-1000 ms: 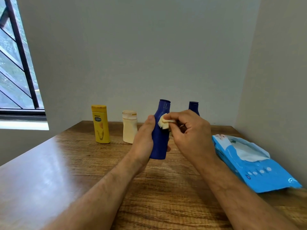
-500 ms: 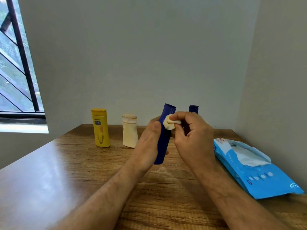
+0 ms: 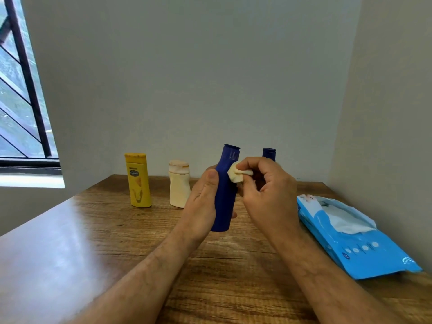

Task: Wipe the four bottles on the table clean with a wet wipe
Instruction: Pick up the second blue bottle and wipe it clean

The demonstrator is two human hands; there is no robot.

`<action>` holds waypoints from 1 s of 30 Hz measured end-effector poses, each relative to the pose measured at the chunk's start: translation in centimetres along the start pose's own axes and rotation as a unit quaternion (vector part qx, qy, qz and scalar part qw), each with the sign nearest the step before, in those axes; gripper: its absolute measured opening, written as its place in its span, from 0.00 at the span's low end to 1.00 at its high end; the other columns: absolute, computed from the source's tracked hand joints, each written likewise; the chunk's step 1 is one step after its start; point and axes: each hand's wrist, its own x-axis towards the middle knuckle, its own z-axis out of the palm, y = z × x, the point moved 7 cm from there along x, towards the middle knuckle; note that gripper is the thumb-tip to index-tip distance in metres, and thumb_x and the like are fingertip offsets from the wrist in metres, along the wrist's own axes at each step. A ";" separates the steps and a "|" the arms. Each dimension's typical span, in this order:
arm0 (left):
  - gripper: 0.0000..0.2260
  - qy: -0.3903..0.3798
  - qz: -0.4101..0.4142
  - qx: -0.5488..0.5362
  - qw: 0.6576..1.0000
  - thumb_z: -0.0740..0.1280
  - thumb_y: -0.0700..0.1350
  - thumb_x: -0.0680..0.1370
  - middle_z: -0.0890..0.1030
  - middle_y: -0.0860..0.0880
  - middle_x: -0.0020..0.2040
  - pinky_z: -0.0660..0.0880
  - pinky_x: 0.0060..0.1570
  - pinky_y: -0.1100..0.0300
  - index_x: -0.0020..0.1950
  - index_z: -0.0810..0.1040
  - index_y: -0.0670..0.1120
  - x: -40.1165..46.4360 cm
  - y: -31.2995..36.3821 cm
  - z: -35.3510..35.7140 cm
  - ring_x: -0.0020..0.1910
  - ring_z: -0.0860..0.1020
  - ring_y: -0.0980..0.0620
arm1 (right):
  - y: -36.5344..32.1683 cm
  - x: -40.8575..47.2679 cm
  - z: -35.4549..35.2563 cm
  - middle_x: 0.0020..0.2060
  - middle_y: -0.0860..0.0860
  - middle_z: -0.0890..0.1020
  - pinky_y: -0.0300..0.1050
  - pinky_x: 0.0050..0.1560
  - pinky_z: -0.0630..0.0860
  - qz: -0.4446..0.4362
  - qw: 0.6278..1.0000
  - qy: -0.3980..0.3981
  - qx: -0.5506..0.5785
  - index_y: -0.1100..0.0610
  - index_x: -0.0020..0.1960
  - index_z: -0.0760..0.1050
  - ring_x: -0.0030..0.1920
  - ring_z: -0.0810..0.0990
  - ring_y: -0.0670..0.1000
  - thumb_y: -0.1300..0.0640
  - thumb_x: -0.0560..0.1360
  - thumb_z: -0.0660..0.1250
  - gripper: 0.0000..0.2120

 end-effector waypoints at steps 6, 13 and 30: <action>0.21 0.012 0.055 0.071 0.996 0.50 0.60 0.81 0.82 0.53 0.51 0.78 0.45 0.62 0.69 0.70 0.54 0.1 0.4 -0.4 0.48 0.81 0.55 | -1.1 -0.5 1.0 0.46 0.41 0.79 0.26 0.47 0.74 -0.037 0.999 -0.035 -0.013 0.51 0.51 0.79 0.50 0.78 0.38 0.65 0.74 0.70 0.11; 0.19 0.007 0.043 0.086 0.995 0.50 0.63 0.82 0.80 0.57 0.48 0.77 0.45 0.47 0.70 0.67 0.62 0.0 0.0 -0.3 0.42 0.77 0.52 | 2.2 0.0 0.5 0.42 0.46 0.83 0.37 0.33 0.80 0.199 0.967 0.008 0.160 0.51 0.50 0.80 0.34 0.84 0.49 0.61 0.76 0.69 0.06; 0.22 -0.003 0.036 0.152 0.988 0.54 0.68 0.77 0.77 0.54 0.61 0.74 0.61 0.49 0.71 0.62 0.68 0.5 -1.2 -0.7 0.57 0.77 0.56 | 2.0 -0.1 0.6 0.41 0.48 0.84 0.36 0.35 0.79 0.189 0.967 -0.031 0.168 0.51 0.49 0.81 0.34 0.83 0.47 0.59 0.75 0.72 0.05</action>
